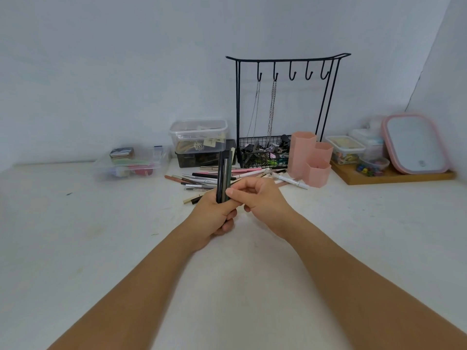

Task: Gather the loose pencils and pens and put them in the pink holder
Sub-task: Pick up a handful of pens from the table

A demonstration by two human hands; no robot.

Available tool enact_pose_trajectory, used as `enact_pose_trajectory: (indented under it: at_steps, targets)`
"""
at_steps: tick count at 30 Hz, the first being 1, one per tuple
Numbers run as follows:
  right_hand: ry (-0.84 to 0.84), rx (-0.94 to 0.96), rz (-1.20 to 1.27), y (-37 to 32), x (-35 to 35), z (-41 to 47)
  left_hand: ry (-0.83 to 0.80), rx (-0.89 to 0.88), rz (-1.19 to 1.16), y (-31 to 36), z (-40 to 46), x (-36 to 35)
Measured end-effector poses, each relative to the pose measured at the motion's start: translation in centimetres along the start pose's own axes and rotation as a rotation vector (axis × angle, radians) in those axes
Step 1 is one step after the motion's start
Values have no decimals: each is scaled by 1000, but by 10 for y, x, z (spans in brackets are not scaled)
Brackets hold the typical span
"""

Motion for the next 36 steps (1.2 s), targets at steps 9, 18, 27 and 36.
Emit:
enact_pose_trajectory:
  at_steps: [9,18,27,36]
  targets:
    - [435,-213,-861,52,85,14,164,107,-187,8,2,6]
    - [426,-312,-939,63,82,22,159,82,-199,7,2,7]
    - [441,-134,-438,34,71,17,167,101,-225,10,2,6]
    - [118,-70,150,-13,-2,-9,132,-2,-273,9,1,3]
Point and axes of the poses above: each hand's wrist, its own z-axis towards the middle knuckle, its own x-axis out of the back of the hand, y = z × x, the point moved 1 cm from there along z, towards the middle knuckle, and after that the axes turned 14 degrees about -z, right-handed, at the moved point
